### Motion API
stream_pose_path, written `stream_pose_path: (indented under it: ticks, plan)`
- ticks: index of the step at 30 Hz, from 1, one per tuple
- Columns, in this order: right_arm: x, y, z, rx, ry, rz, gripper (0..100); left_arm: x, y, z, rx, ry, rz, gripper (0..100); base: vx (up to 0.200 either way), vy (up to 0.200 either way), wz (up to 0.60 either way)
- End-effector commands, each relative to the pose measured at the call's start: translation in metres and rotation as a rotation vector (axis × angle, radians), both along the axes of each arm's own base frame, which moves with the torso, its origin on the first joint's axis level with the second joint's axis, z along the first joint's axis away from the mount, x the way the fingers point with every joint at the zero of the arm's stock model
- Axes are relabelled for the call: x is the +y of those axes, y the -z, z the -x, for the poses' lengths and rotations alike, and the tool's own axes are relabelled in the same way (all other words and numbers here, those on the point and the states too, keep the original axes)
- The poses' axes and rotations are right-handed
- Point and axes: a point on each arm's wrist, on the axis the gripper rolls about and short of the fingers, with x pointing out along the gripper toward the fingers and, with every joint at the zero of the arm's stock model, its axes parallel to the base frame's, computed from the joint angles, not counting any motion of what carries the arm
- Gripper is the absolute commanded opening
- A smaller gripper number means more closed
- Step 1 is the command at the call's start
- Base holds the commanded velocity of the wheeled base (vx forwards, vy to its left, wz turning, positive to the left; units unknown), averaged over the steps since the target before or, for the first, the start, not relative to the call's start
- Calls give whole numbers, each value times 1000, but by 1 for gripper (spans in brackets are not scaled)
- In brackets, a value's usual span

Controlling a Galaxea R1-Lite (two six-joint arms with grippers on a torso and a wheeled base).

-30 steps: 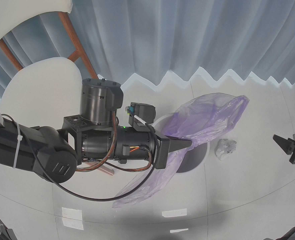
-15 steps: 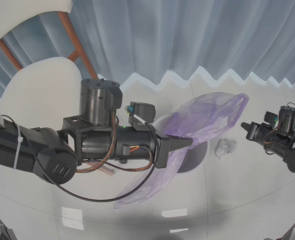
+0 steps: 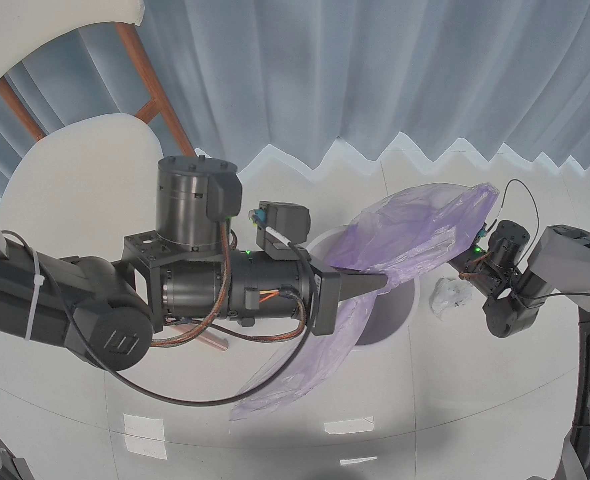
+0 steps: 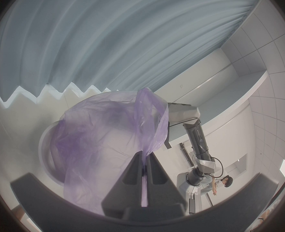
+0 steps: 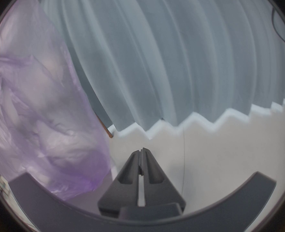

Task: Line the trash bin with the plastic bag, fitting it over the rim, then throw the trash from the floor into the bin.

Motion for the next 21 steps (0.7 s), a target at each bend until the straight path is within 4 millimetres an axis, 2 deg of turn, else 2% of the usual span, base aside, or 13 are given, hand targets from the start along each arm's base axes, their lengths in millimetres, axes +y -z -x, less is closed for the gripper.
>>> stream_pose_path:
  ticks: [1,3,7,10,11,12,13,16,17,19,21]
  plan:
    - [16,10,-48,-236,-60,34,0,0,-1,1,-2,0,4,0,0,0,0]
    - [22,-3,-55,-312,-65,30,0,0,-1,1,-2,0,4,0,0,0,0]
    - [31,-18,-53,-352,-91,21,0,1,1,1,1,0,1,0,0,0,0]
    - [44,-25,-41,-366,-164,27,0,1,0,1,0,-2,2,0,0,0,0]
    - [57,-30,-27,-348,-220,33,0,1,0,-1,-3,-5,5,0,0,0,0]
    - [57,-30,-27,-348,-220,33,0,1,0,-1,-3,-5,5,0,0,0,0]
    - [68,-34,-10,-314,-259,31,0,3,0,-2,-8,-11,11,0,0,0,0]
    - [82,-27,20,-227,-343,50,0,4,-1,-7,-15,-22,19,0,0,0,0]
    - [82,-27,20,-227,-343,50,0,4,-1,-7,-15,-22,19,0,0,0,0]
    - [85,-3,46,-126,-423,107,0,5,-3,-11,-25,-32,31,0,0,0,0]
    - [82,10,60,-72,-472,137,0,3,-3,-13,-17,-34,39,0,0,0,0]
